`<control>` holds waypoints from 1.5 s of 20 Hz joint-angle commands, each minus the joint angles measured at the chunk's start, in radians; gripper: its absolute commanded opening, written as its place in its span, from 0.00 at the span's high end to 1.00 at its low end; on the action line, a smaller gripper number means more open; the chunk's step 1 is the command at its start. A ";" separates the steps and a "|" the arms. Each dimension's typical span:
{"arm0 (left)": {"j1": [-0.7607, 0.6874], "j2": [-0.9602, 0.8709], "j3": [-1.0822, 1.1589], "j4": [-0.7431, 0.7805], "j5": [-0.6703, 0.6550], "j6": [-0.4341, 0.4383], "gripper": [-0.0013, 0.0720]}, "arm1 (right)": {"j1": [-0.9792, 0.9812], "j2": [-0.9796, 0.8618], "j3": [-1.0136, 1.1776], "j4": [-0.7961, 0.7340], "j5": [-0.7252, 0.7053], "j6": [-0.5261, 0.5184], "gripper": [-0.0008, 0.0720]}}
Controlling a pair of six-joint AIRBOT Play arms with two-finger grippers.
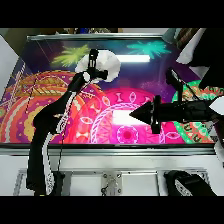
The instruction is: Fold the clothes and pants, and hang the long-sleeved shirts on hangers.
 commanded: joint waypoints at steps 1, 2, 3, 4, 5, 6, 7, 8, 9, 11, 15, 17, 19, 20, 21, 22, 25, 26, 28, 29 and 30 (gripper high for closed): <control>-0.003 -0.009 0.011 -0.001 0.048 -0.003 0.15 | 0.001 0.000 0.000 0.056 0.000 0.000 0.97; -0.003 -0.009 0.021 -0.001 0.041 -0.010 0.53 | 0.001 0.000 0.000 0.092 0.000 0.000 0.97; 0.000 -0.006 0.032 -0.001 0.027 -0.020 0.95 | 0.001 0.000 0.000 0.125 0.000 0.000 0.97; 0.002 0.004 0.040 -0.001 0.014 -0.045 0.97 | 0.001 0.000 0.000 0.151 0.001 0.000 0.97; 0.008 0.026 0.040 0.000 0.003 -0.071 0.97 | 0.001 0.000 0.000 0.172 0.008 0.000 0.97; 0.012 0.062 0.040 0.000 -0.013 -0.074 0.97 | 0.001 0.000 0.000 0.176 0.010 0.000 0.97; 0.015 0.109 0.040 0.009 -0.027 -0.072 0.97 | 0.001 0.000 0.000 0.172 -0.001 0.008 0.97; 0.025 0.173 0.040 0.027 -0.052 -0.071 0.97 | -0.003 0.000 0.000 0.154 -0.022 0.048 0.97; 0.026 0.243 0.040 0.055 -0.082 -0.071 0.97 | -0.012 0.005 0.002 0.106 -0.070 0.121 0.97; 0.018 0.431 0.017 0.130 -0.166 -0.069 0.97 | -0.045 0.024 0.024 -0.105 -0.161 0.242 0.97; -0.050 0.847 -0.214 0.174 -0.282 -0.090 0.97 | -0.125 0.097 0.074 -0.484 -0.362 0.536 0.97; -0.113 1.031 -0.383 0.174 -0.323 -0.134 0.97 | -0.170 0.146 0.076 -0.530 -0.455 0.637 0.97; -0.201 1.168 -0.560 0.154 -0.313 -0.215 0.97 | -0.211 0.185 0.076 -0.533 -0.497 0.701 0.97; -0.251 1.207 -0.631 0.155 -0.298 -0.265 0.97 | -0.222 0.199 0.076 -0.533 -0.499 0.724 0.97; -0.312 1.232 -0.701 0.155 -0.270 -0.317 0.97 | -0.227 0.212 0.076 -0.534 -0.496 0.737 0.97; -0.372 1.242 -0.756 0.155 -0.233 -0.349 0.97 | -0.227 0.221 0.076 -0.533 -0.495 0.738 0.97; -0.547 1.207 -0.858 0.155 -0.082 -0.394 0.96 | -0.225 0.237 0.076 -0.533 -0.481 0.738 0.97; -0.586 1.180 -0.856 0.156 -0.054 -0.395 0.79 | -0.225 0.239 0.076 -0.533 -0.475 0.738 0.97; -0.601 1.126 -0.798 0.159 -0.066 -0.431 0.05 | -0.225 0.240 0.076 -0.533 -0.453 0.738 0.97; -0.569 1.109 -0.753 0.158 -0.107 -0.436 0.03 | -0.225 0.240 0.076 -0.533 -0.441 0.738 0.97; -0.521 1.102 -0.719 0.158 -0.158 -0.437 0.03 | -0.225 0.240 0.076 -0.533 -0.427 0.738 0.97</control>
